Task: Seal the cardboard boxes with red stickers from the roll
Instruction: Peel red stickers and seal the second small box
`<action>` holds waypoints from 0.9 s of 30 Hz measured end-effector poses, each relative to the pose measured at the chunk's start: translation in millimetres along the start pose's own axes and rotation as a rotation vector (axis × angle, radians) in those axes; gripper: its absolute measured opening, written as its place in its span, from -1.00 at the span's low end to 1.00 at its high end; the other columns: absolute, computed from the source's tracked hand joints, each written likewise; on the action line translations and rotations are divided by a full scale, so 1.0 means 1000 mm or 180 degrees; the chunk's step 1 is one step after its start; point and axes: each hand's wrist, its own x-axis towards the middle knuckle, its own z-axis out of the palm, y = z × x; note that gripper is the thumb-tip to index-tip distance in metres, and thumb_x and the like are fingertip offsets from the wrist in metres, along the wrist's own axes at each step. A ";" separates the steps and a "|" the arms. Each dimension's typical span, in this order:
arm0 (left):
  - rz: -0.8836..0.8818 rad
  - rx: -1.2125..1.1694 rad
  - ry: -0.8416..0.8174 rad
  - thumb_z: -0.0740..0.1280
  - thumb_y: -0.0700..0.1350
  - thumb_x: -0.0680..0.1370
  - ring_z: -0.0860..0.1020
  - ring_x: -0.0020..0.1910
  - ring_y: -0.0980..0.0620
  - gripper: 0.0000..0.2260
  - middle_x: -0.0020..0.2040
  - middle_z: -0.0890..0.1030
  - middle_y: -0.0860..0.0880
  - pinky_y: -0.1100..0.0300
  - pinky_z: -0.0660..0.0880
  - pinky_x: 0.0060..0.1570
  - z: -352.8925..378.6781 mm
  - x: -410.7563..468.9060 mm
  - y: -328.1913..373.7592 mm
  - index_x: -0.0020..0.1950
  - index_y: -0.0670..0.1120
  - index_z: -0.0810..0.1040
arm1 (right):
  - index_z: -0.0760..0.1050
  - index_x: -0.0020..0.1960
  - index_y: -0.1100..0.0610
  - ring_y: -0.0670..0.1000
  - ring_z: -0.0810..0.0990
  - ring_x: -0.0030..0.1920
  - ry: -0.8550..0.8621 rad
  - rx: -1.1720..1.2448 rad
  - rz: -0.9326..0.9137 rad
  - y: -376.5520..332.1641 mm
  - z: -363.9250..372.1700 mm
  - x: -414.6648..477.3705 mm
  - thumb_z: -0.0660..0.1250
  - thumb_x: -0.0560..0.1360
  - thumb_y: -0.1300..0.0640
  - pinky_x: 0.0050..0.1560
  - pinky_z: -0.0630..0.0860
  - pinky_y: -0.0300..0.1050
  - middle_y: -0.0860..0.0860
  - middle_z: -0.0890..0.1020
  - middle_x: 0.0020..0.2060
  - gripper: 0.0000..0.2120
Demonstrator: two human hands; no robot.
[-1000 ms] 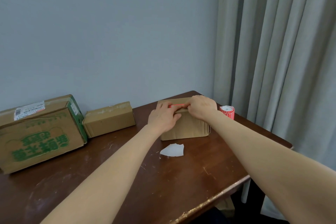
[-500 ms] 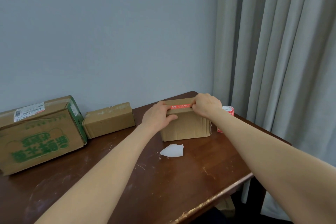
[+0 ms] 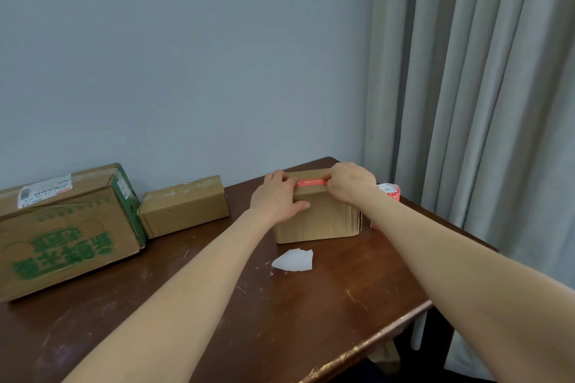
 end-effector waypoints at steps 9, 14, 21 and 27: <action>-0.0106 0.0024 0.0210 0.25 0.20 0.54 0.32 0.34 0.00 -0.48 0.36 0.38 -0.03 0.12 0.46 0.11 -0.003 -0.006 -0.003 0.42 -0.04 0.39 | 0.62 0.07 0.13 0.10 0.58 -0.13 0.0005 0.0162 0.0104 0.008 0.000 0.001 0.13 0.52 0.23 -0.06 0.60 0.01 0.06 0.63 -0.08 -0.69; -0.0075 0.0094 0.0183 0.25 0.21 0.54 0.33 0.33 -0.03 -0.48 0.34 0.41 -0.05 0.12 0.44 0.11 -0.006 -0.005 -0.005 0.42 -0.02 0.36 | 0.60 0.15 0.06 0.09 0.57 -0.08 0.0052 -0.0052 0.0036 0.007 -0.001 0.001 0.11 0.54 0.21 -0.05 0.56 -0.03 0.03 0.61 -0.03 -0.66; -0.0056 0.0172 -0.0018 0.25 0.22 0.53 0.24 0.37 -0.08 -0.47 0.38 0.32 -0.06 0.08 0.38 0.20 -0.006 -0.001 -0.002 0.47 0.13 0.27 | 0.60 0.17 -0.01 0.11 0.55 0.01 -0.0057 -0.0101 -0.0019 0.002 0.003 0.005 0.10 0.57 0.16 -0.03 0.52 -0.02 0.04 0.60 0.08 -0.66; -0.0025 0.0318 0.0110 0.25 0.25 0.52 0.27 0.35 -0.07 -0.44 0.37 0.35 -0.06 0.08 0.38 0.21 -0.004 -0.001 -0.004 0.47 0.08 0.30 | 0.62 0.11 0.08 0.09 0.58 -0.09 0.0028 0.0062 0.0103 0.008 0.002 0.004 0.12 0.52 0.21 -0.03 0.59 -0.01 0.03 0.63 -0.03 -0.67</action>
